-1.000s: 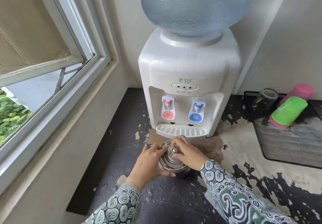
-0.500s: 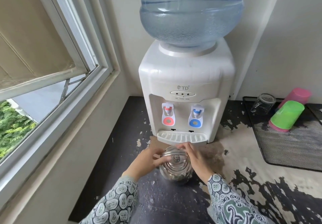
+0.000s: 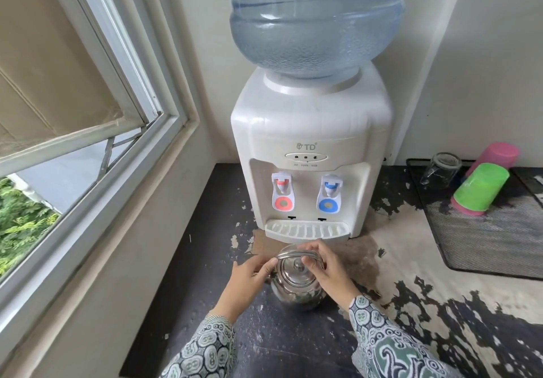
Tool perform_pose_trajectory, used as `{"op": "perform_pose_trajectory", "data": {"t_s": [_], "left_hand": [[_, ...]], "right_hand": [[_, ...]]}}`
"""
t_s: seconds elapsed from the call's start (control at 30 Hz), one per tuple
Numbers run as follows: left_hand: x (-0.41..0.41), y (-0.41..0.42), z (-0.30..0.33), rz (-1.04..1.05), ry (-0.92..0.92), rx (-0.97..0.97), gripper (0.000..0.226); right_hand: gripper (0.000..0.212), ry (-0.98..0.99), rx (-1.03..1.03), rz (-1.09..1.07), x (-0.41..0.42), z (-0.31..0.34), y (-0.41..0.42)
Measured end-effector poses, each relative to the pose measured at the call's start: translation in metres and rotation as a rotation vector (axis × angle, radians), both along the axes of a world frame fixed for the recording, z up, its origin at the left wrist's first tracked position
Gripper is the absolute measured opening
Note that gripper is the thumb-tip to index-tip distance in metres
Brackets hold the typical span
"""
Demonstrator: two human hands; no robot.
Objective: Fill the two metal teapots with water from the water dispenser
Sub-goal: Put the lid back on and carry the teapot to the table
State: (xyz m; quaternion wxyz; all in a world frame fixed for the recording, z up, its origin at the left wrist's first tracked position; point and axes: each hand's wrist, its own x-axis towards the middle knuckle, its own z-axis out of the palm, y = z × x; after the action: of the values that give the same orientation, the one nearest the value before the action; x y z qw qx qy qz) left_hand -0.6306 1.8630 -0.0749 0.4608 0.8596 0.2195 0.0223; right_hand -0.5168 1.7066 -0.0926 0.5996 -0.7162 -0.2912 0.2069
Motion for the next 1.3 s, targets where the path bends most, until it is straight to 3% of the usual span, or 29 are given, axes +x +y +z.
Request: {"op": "perform_pose_trajectory", "data": {"t_s": [0.13, 0.23, 0.37, 0.47, 0.6, 0.8, 0.93, 1.07, 1.3], "left_hand": [[0.007, -0.014, 0.002, 0.064, -0.152, 0.04, 0.033], [0.018, -0.027, 0.008, 0.106, -0.27, -0.05, 0.04], [0.028, -0.04, 0.013, 0.138, -0.287, -0.132, 0.047], [0.032, -0.052, 0.02, 0.106, -0.268, -0.087, 0.046], [0.035, -0.093, 0.032, 0.022, -0.295, -0.092, 0.049], [0.032, -0.189, 0.049, -0.126, -0.318, -0.091, 0.054], [0.024, -0.28, 0.059, -0.271, -0.315, -0.125, 0.051], [0.016, -0.374, 0.067, -0.406, -0.349, -0.16, 0.062], [0.004, -0.537, 0.078, -0.678, -0.378, -0.185, 0.049]], "right_hand": [[0.043, -0.01, 0.012, -0.022, 0.004, 0.001, -0.002], [0.032, -0.079, -0.03, -0.027, 0.009, 0.005, -0.001], [0.034, -0.084, -0.067, 0.031, 0.008, 0.015, -0.01], [0.046, -0.068, -0.056, 0.017, 0.007, 0.024, -0.03], [0.041, -0.034, -0.026, 0.008, 0.003, 0.036, -0.081], [0.031, -0.051, -0.026, -0.101, -0.018, 0.051, -0.19], [0.031, -0.064, -0.055, -0.179, -0.044, 0.064, -0.293], [0.022, -0.095, -0.096, -0.25, -0.074, 0.081, -0.396], [0.03, -0.109, -0.103, -0.544, -0.138, 0.091, -0.56]]}}
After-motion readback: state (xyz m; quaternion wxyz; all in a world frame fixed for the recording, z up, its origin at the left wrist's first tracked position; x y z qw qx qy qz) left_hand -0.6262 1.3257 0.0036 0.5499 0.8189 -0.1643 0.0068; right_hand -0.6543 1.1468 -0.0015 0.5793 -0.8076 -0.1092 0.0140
